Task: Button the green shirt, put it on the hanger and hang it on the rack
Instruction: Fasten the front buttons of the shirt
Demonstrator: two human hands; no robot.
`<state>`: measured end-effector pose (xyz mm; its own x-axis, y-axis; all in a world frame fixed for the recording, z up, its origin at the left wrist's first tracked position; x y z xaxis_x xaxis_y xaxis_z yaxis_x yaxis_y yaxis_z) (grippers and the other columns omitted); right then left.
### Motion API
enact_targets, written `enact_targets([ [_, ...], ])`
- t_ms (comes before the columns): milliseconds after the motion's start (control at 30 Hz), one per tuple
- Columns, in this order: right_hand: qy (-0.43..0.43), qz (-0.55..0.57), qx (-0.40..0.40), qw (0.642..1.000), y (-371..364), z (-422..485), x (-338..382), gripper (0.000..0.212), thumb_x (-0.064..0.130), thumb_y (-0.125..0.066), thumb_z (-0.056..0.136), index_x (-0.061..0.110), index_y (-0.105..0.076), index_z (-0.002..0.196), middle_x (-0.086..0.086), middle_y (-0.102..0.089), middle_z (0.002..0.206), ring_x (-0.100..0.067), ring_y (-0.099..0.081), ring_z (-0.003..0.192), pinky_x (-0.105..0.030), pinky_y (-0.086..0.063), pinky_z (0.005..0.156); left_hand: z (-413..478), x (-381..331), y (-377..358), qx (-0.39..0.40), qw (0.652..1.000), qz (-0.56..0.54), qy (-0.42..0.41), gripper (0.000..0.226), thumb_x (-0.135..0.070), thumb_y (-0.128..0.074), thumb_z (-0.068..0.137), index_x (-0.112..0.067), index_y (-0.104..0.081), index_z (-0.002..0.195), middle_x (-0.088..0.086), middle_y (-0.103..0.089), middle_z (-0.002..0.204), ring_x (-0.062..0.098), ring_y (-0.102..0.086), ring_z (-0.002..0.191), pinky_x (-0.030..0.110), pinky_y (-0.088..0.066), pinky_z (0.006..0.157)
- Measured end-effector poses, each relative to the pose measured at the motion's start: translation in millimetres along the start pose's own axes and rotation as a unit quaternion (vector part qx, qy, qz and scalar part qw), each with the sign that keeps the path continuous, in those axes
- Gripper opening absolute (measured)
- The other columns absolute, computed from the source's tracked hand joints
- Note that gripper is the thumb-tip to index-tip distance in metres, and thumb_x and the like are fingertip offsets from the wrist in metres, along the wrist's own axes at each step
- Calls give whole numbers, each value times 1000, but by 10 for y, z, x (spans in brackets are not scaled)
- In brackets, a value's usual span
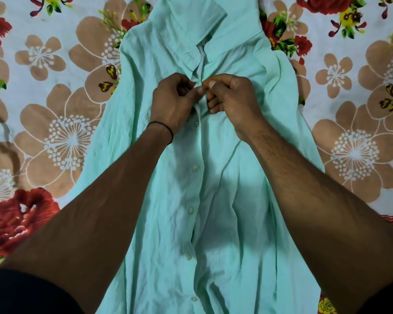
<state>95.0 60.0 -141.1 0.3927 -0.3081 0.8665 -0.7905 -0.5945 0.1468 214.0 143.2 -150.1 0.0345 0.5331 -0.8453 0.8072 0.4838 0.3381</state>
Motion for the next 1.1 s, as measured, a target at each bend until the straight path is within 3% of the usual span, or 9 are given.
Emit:
enact_targets([
  [67,-4,-3,-6,1000,-12,6,-10,19,9,-54,97,5,-73,97,-4,-61,69,-13,-58,60,-26,-54,59,7,16,38,12,999,-41,10,14,-21,-68,90,-11,-61,83,-1,-52,59,10,-46,43,22,-39,46],
  [133,1,-3,-12,1000,-25,3,-19,16,14,-60,95,5,-73,94,-4,-60,67,-13,-56,58,-26,-53,57,-12,6,62,22,998,-63,22,16,-14,-61,94,-3,-60,84,6,-47,55,14,-43,38,17,-32,39],
  [400,3,-3,-48,999,-61,23,-5,15,12,-69,89,-3,-72,88,-6,-58,61,-15,-51,53,-27,-49,51,-53,-23,58,27,995,-95,26,18,-14,-55,98,-5,-60,82,5,-49,52,14,-44,38,16,-31,38],
  [600,-5,12,-53,999,-81,26,-8,18,9,-68,90,-8,-69,86,-10,-53,61,-18,-48,52,-26,-43,47,-43,2,89,31,988,-142,58,25,-19,-50,96,-7,-56,75,12,-64,64,20,-45,41,20,-23,39],
  [833,2,-6,-49,999,-63,26,-16,19,11,-68,89,-8,-70,87,-10,-57,63,-19,-51,55,-27,-46,49,-27,-4,65,41,990,-128,45,19,-5,-68,85,-13,-57,71,10,-62,58,16,-43,37,19,-31,39],
  [933,2,-4,-53,999,-64,26,-14,27,17,-66,91,-8,-70,82,-7,-57,60,-18,-52,53,-28,-48,51,-21,1,47,32,991,-119,45,11,-5,-71,82,-1,-61,79,12,-61,60,13,-45,38,20,-33,39],
  [1000,4,2,-49,999,-69,19,-6,32,21,-67,92,-7,-68,77,-8,-54,59,-18,-49,53,-29,-46,50,-20,0,34,23,992,-113,47,20,-7,-73,80,8,-64,88,16,-60,62,15,-46,39,20,-33,39],
  [1100,6,-21,-43,999,-70,31,-9,21,16,-68,90,-1,-72,79,-6,-55,59,-16,-50,52,-28,-46,50,-1,5,40,20,993,-108,49,19,-10,-76,80,5,-66,86,19,-56,62,17,-40,38,19,-31,39],
])
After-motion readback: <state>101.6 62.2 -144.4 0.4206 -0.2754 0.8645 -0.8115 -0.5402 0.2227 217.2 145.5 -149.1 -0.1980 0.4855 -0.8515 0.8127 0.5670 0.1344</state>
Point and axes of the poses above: each hand's wrist, its own z-axis towards the middle knuckle, its own y-axis out of the back of the hand, x = y × z, the point moved 3 cm from there along z, towards the middle knuckle
